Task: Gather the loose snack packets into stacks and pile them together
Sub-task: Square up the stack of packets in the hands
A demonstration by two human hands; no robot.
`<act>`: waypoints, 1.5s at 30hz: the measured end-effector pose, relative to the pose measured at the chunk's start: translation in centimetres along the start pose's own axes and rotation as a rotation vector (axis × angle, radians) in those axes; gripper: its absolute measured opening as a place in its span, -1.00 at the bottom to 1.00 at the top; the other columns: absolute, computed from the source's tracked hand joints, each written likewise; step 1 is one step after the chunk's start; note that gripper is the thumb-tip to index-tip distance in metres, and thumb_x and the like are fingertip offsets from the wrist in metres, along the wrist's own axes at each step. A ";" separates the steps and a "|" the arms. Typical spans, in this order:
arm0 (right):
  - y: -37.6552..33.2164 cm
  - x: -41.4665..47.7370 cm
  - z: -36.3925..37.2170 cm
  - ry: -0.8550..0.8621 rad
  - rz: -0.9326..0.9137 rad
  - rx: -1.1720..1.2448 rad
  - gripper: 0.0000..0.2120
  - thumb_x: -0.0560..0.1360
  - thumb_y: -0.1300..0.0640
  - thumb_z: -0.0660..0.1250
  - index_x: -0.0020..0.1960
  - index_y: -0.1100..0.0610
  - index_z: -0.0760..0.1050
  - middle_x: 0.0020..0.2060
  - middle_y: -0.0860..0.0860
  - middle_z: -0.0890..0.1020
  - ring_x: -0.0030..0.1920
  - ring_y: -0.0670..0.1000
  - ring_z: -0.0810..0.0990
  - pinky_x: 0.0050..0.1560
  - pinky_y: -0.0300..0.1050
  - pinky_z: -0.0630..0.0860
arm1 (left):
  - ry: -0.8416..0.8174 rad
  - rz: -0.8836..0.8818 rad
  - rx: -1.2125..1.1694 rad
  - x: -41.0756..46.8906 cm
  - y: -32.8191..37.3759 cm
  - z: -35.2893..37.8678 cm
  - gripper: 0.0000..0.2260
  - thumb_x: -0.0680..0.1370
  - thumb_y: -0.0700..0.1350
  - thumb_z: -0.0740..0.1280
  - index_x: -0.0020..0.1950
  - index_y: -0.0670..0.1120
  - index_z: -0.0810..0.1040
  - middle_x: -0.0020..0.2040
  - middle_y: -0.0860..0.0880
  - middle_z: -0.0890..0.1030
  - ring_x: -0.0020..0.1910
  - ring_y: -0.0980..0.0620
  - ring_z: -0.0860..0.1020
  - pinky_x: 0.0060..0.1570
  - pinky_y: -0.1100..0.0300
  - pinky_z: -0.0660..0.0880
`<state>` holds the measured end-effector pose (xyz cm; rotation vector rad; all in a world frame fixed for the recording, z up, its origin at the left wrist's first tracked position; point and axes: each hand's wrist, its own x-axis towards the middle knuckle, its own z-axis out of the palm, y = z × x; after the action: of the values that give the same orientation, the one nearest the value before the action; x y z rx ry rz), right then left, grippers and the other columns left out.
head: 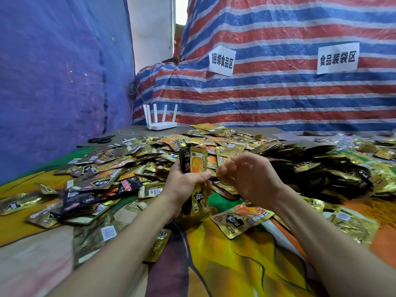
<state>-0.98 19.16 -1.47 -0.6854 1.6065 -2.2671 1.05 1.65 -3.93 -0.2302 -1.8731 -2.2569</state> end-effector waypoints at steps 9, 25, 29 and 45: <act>0.7 0.7 0.3 -0.036 -0.012 0.220 -0.52 0.52 0.33 0.08 0.39 0.22 0.48 -0.42 0.02 0.54 -0.55 -0.06 0.44 -0.20 -0.11 0.64 | 0.024 -0.161 -0.236 0.2 0.7 0.0 -0.75 0.54 -0.27 0.36 0.21 -0.31 0.54 -0.23 -0.19 0.52 -0.33 -0.09 0.52 -0.43 0.14 0.53; 3.7 0.1 4.4 0.118 -0.115 -0.639 -0.20 0.26 -0.02 0.67 0.42 -0.29 0.42 0.35 -0.19 0.46 0.28 -0.13 0.52 0.19 0.23 0.60 | 0.468 0.114 -0.387 1.5 0.4 0.3 -0.57 0.55 -0.02 0.45 0.29 0.20 0.32 0.14 -0.06 0.60 -0.14 0.05 0.68 -0.19 0.06 0.67; 3.5 0.0 4.8 0.146 -0.174 -0.654 -0.24 0.28 0.03 0.68 0.40 -0.21 0.46 0.28 -0.11 0.51 0.34 -0.04 0.49 0.23 0.19 0.58 | 0.342 -0.114 -0.465 1.4 0.6 0.6 -0.54 0.56 0.06 0.43 0.40 0.03 0.37 0.25 -0.17 0.59 0.12 -0.18 0.65 0.05 -0.09 0.63; 0.7 0.4 0.6 -0.179 0.220 0.042 -0.44 0.50 -0.04 0.06 0.33 0.16 0.61 0.30 0.10 0.62 0.17 0.25 0.59 0.16 0.27 0.58 | -0.055 -0.267 -0.278 0.4 0.9 -0.8 -0.58 0.64 0.12 0.17 0.10 -0.12 0.72 0.08 -0.22 0.70 0.00 -0.17 0.70 -0.01 -0.03 0.63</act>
<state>-1.00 18.27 -1.91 -0.6462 1.4680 -2.0163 0.90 0.69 -3.10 -0.0860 -1.6962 -2.7175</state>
